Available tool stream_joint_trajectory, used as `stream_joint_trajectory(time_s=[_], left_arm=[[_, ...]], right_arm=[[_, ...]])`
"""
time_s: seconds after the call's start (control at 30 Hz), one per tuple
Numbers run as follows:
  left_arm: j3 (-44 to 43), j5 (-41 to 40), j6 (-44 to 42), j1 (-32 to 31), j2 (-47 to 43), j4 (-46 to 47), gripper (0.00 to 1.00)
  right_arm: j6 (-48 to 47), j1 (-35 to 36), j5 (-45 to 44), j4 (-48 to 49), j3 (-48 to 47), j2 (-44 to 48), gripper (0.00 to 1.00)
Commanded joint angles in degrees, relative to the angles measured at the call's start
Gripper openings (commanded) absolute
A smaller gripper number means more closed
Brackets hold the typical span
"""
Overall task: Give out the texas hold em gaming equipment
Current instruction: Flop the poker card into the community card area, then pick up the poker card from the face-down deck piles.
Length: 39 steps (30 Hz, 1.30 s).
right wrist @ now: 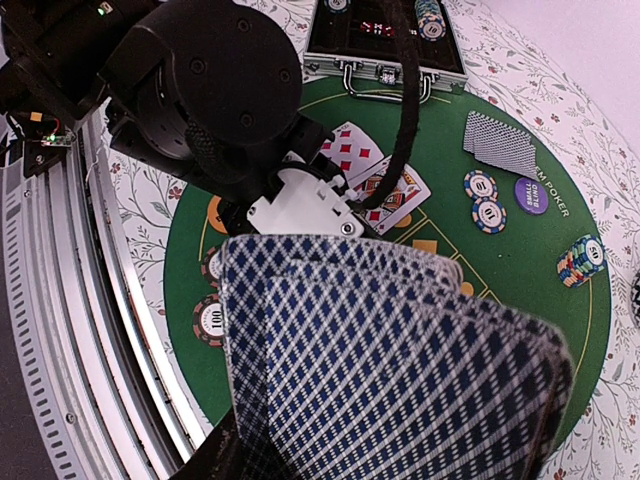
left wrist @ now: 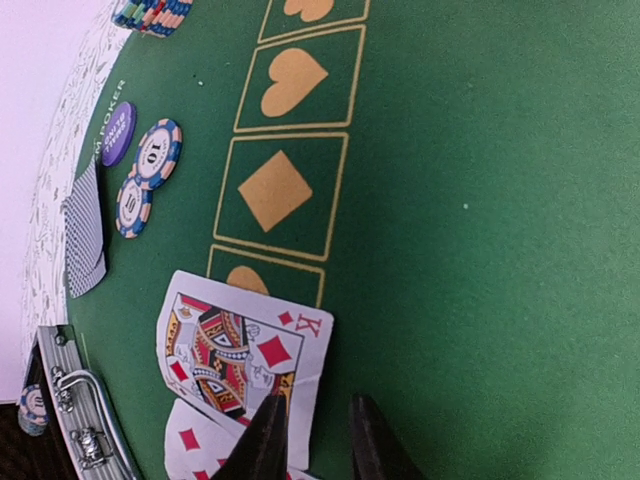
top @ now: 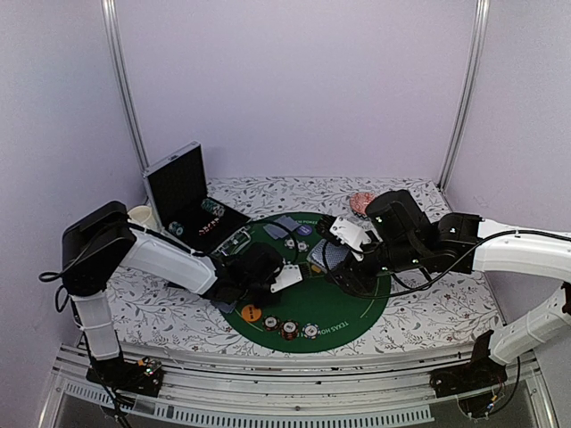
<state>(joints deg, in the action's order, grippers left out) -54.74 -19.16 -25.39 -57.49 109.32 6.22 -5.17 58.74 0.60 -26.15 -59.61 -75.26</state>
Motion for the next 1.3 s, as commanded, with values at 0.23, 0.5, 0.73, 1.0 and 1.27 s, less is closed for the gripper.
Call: stream_joint_trajectory(time_s=[0.23,0.5,0.73,1.0,1.27], left_arm=[[5.55,7.47,1.38,-0.46,-12.27,1.67,0.30],[10.07,25.81,13.43,6.48,-29.02,8.97,0.80],[2.97,55.94,26.07,10.69,-30.80,5.56,0.98],[-5.04,53.76,26.27,8.16,-24.93,-1.15,0.98],[-13.04,50.96,27.18,6.02,-16.18,-6.00,0.83]], right_arm=[[0.07,-0.39,-0.10,0.23,-0.87,1.88,0.45],[0.33,-0.38,0.13,0.31,-0.55,1.88,0.45],[-0.16,-0.33,1.14,0.14,-1.15,-0.20,0.45],[-1.04,-0.30,2.16,0.98,-2.19,-1.65,0.45],[-1.80,0.35,2.90,1.00,-3.24,-3.22,0.45]])
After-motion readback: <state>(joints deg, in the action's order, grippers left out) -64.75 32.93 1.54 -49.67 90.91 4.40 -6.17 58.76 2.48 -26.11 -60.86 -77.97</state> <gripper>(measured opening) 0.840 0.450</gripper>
